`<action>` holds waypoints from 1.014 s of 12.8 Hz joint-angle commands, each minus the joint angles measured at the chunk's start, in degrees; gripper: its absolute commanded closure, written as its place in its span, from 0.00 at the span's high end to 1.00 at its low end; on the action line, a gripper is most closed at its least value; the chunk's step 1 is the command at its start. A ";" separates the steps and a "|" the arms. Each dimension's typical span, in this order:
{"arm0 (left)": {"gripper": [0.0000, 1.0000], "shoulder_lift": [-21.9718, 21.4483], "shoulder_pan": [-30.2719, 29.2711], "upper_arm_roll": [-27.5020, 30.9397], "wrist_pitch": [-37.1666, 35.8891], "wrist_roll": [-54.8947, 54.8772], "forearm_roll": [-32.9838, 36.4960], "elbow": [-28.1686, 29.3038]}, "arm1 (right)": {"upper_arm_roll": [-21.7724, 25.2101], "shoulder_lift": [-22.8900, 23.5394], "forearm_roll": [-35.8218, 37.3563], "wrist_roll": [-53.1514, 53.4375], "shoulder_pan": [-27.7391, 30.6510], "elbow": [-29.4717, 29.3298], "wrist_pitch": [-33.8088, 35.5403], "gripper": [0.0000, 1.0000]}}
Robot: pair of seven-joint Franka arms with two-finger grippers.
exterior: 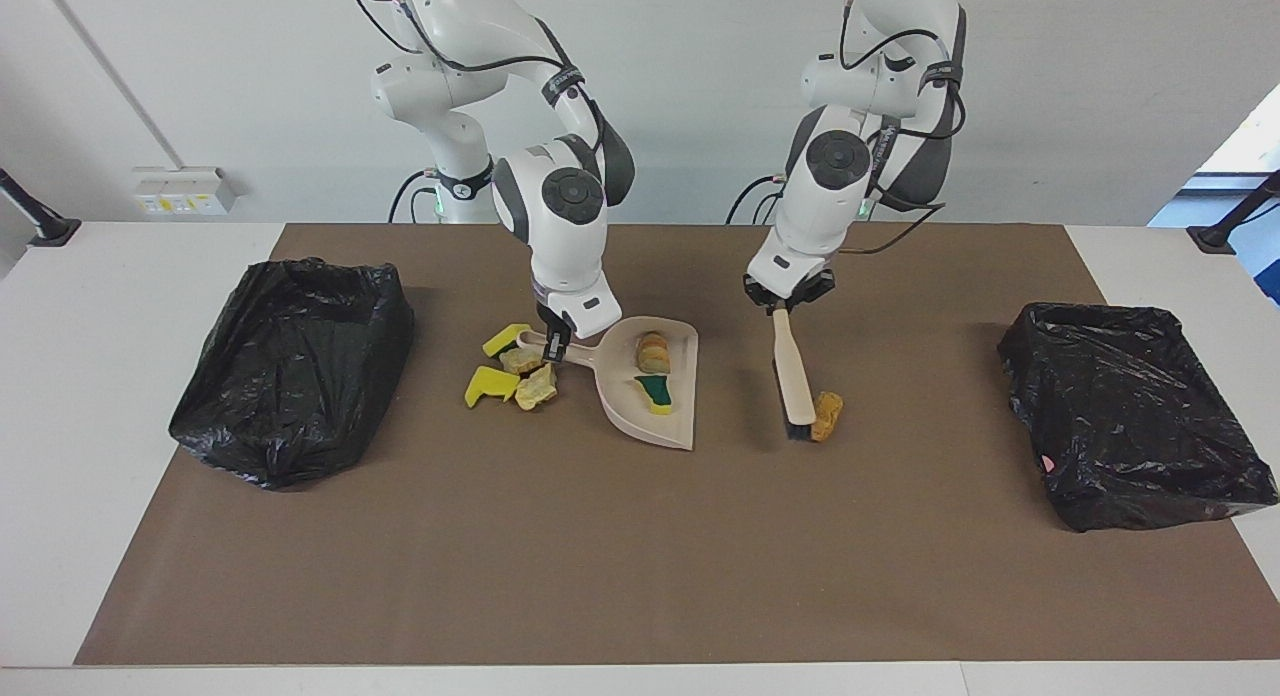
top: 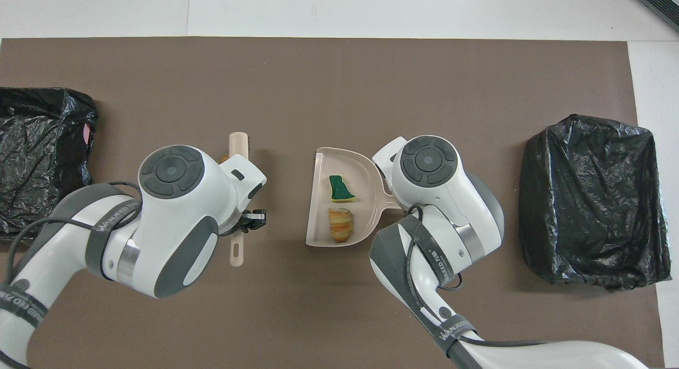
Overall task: Sweep and dump trash in bin
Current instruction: 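Sweep the remaining brown piece into the dustpan with the left gripper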
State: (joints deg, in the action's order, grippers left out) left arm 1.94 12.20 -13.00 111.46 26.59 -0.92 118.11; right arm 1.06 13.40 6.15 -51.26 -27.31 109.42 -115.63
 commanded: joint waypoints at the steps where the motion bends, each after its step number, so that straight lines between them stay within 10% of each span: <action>1: 0.00 -0.45 -0.77 2.80 -0.64 0.05 4.15 -0.25 | -0.27 -0.30 1.14 -0.24 0.24 0.79 -1.53 0.00; 13: 0.00 0.17 1.67 4.57 4.20 -11.38 0.60 7.22 | -0.45 0.05 0.09 0.90 -0.90 1.93 -3.12 0.00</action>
State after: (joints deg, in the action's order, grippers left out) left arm 3.15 11.71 -8.57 114.18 15.62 1.82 123.94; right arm 0.98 13.47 6.11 -50.78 -28.35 110.45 -117.84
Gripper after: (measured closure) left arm 0.740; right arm 0.670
